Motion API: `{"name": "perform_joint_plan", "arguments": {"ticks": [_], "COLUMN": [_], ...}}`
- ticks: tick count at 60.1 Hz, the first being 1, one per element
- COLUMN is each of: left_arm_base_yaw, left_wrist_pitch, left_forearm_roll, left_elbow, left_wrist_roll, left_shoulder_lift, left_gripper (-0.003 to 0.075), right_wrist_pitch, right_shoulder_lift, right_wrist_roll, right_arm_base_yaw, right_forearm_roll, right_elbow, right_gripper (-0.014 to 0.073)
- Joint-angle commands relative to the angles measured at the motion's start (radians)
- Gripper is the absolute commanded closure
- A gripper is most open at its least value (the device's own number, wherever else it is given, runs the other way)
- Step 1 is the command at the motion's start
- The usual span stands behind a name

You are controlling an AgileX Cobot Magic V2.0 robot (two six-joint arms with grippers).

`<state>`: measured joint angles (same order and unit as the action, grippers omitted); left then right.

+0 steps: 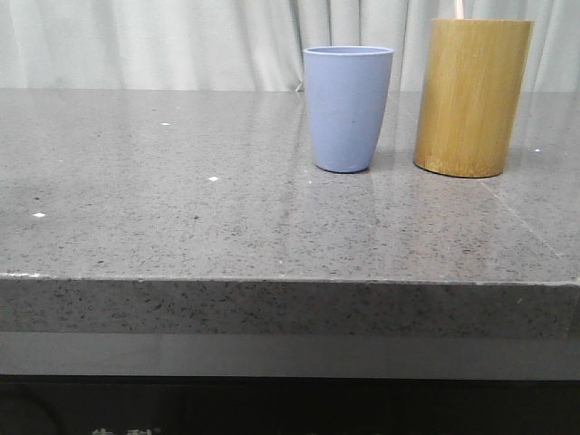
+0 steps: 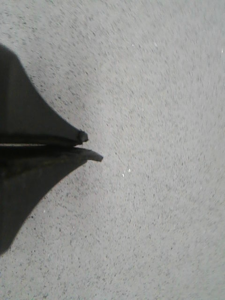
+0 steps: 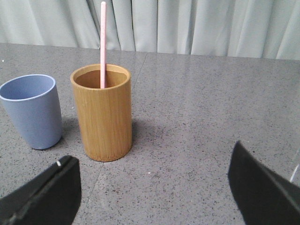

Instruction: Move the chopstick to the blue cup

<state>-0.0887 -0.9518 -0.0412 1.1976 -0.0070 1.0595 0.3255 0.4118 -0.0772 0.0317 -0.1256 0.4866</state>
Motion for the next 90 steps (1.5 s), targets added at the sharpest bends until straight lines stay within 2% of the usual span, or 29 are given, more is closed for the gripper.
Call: {"name": "perform_joint_plan", "arguments": {"ticks": [1,13,22,30,38,48,64,77,90], "left_arm_base_yaw": [0.012,0.012,0.012,0.012,0.012,0.012,0.012,0.012,0.012], "left_wrist_pitch": [0.201,0.461,0.547,0.561,0.561,0.561,0.561,0.561,0.561], "left_forearm_roll": [-0.027,-0.03,-0.03,-0.03,-0.03,-0.03,-0.03,-0.03,-0.03], "left_elbow": [-0.137,-0.475,-0.647,-0.731,-0.759,-0.761,-0.761,-0.761,-0.761], "left_wrist_roll": [-0.01,-0.01,-0.01,-0.01,-0.01,-0.01,-0.01,-0.01,-0.01], "left_shoulder_lift": [-0.16,-0.505,-0.719,-0.839,-0.876,-0.876,-0.876,-0.876,-0.876], "left_gripper": [0.0739,0.0739,0.0739,0.0739,0.0739,0.0739,0.0739,0.0739,0.0739], "right_wrist_pitch": [-0.076,-0.08,-0.122,-0.185,-0.241,-0.257,-0.16,-0.147,-0.168], "right_shoulder_lift": [0.014,0.027,0.099,0.238,0.418,0.696,1.017,1.151,1.194], "right_wrist_roll": [0.001,0.001,0.001,0.001,0.001,0.001,0.001,0.001,0.001], "right_arm_base_yaw": [-0.006,-0.006,-0.006,-0.006,-0.005,-0.003,0.096,0.153,0.15], "right_forearm_roll": [-0.002,-0.002,-0.005,-0.005,-0.005,-0.008,-0.053,-0.053,-0.053], "right_elbow": [0.036,0.036,0.053,0.12,0.239,0.485,0.821,0.947,0.954], "right_gripper": [-0.005,-0.005,-0.005,-0.005,-0.005,-0.005,-0.005,-0.005,-0.005]}}
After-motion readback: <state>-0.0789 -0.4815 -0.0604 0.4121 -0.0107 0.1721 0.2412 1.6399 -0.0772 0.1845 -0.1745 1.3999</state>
